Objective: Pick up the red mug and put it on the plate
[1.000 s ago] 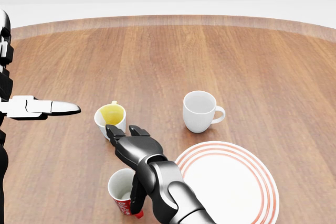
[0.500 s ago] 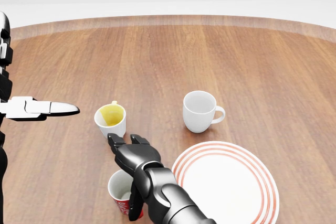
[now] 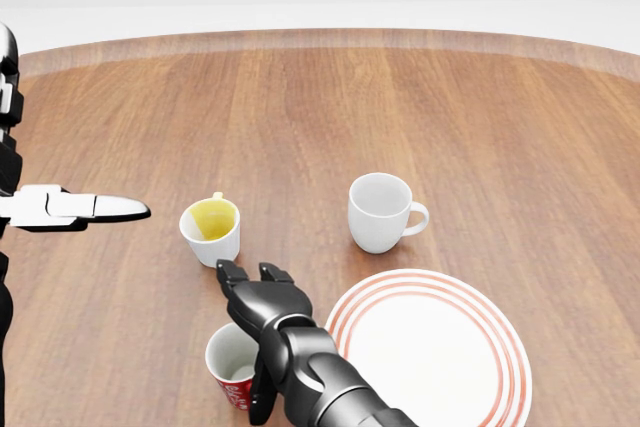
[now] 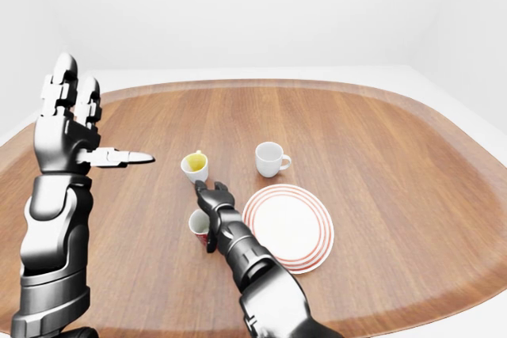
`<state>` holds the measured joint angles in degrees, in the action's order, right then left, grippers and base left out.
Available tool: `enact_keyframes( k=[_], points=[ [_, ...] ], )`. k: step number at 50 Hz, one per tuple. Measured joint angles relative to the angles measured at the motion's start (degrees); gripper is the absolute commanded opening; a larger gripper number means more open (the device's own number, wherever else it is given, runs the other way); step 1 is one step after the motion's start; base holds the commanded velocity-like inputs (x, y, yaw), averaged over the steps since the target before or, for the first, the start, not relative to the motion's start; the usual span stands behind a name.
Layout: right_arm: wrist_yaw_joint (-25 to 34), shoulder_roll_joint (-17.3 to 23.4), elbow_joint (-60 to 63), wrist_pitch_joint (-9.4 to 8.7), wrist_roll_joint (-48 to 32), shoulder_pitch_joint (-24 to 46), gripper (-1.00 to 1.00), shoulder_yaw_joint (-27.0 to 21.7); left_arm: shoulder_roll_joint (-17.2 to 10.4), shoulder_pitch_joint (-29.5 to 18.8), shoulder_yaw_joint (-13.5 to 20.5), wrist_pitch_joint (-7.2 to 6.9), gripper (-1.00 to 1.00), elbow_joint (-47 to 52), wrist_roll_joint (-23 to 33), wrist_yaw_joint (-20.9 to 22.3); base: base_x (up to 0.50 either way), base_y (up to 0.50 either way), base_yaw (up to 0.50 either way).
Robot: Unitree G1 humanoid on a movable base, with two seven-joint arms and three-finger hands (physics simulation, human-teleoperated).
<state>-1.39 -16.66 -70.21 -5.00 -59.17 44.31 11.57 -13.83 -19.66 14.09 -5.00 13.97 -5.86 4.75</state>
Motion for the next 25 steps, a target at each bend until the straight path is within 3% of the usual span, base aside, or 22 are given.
enact_keyframes(
  k=[25],
  points=[
    [-1.54, -2.26, -2.86, 0.0, -1.15, 0.62, 1.0, 0.35, 0.09, 0.53, 0.15, 0.0, 1.0, -0.62, -0.18, 0.1, 0.0, 0.0, 0.0]
  ],
)
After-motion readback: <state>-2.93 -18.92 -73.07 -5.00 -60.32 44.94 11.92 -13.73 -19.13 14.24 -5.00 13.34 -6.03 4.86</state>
